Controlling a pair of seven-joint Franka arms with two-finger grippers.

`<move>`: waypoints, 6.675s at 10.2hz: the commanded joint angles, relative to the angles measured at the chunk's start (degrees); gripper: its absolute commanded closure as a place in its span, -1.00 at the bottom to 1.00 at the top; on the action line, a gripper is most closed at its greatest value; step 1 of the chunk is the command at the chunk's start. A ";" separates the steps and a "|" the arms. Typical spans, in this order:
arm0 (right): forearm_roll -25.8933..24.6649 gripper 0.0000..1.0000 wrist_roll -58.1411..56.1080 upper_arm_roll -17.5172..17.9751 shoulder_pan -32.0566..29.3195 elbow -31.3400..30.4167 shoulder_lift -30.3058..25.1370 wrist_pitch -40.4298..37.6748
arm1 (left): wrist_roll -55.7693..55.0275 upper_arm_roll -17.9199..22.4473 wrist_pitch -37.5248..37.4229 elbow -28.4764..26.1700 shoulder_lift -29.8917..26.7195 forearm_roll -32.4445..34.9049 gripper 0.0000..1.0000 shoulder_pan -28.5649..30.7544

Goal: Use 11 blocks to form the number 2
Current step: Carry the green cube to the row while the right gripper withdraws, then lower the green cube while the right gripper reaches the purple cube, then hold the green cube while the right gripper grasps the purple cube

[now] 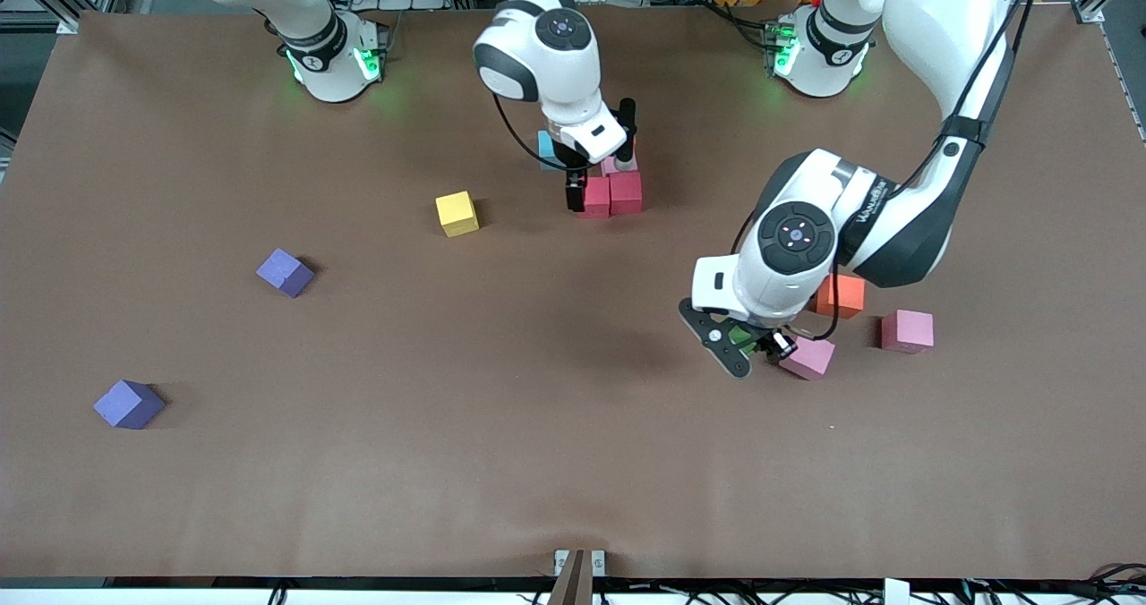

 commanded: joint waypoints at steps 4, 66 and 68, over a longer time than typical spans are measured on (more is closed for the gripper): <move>0.88 -1.00 15.23 0.15 -11.46 -3.40 -16.97 -18.63 | -0.59 0.11 -0.64 -0.26 1.95 -1.25 0.87 -5.63; 11.52 -0.21 44.71 -3.29 -58.25 -12.55 3.49 -6.08 | -6.13 1.25 23.97 -19.95 3.71 -0.02 -1.00 -30.88; 11.86 -0.21 44.98 -3.81 -57.72 -12.19 2.70 -5.99 | -6.22 1.17 23.89 -20.03 3.10 -0.02 -1.00 -30.70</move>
